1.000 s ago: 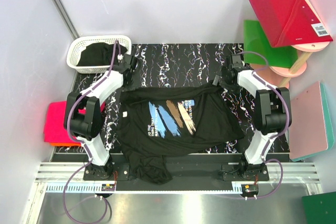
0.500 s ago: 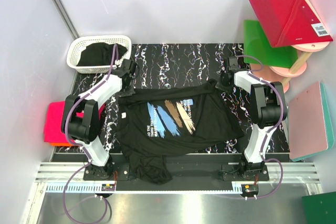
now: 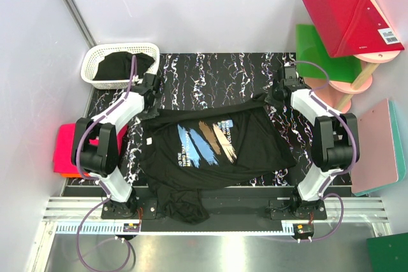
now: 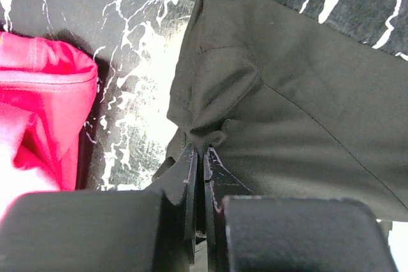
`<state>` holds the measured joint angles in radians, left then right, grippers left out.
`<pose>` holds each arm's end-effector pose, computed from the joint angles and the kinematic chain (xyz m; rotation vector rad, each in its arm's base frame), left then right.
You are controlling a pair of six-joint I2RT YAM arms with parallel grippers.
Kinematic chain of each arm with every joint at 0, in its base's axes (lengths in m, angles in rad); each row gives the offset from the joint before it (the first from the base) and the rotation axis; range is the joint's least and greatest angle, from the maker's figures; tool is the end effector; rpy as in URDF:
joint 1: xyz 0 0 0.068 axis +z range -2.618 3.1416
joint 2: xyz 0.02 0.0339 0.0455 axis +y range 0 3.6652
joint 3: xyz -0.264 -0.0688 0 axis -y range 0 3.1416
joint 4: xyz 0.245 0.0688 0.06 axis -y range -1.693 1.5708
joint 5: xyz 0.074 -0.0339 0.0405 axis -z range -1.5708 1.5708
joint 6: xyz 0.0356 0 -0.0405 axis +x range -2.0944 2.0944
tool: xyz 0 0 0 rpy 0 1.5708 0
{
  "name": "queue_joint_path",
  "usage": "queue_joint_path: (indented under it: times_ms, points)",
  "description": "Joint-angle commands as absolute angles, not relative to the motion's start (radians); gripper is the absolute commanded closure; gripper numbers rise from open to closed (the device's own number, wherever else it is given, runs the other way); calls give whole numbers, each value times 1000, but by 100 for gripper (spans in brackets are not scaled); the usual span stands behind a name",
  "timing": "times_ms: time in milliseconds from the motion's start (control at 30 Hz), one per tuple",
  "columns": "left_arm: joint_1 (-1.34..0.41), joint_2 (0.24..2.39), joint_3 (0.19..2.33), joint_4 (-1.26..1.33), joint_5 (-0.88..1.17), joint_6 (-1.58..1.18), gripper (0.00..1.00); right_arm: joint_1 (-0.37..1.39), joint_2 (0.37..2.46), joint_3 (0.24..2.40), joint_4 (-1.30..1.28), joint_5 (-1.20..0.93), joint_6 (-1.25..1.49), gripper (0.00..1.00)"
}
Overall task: Fold and stack the t-shirts
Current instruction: Fold the flattened tshirt in 1/3 of the way
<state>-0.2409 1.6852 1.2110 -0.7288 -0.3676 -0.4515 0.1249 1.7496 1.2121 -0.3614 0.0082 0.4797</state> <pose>0.3275 -0.0673 0.2172 -0.3709 2.6347 0.2972 0.3735 0.0466 0.2136 0.4423 2.4468 0.2488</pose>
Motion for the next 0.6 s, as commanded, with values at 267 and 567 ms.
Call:
queue_joint_path:
  times_ms: [267,567]
  points:
    - [-238,1597,1163,-784,-439,-477,100,127,1690,1187,-416,132,482,100]
    - [-255,1657,1141,-804,-459,-495,100,129,1781,1167,-482,147,502,100]
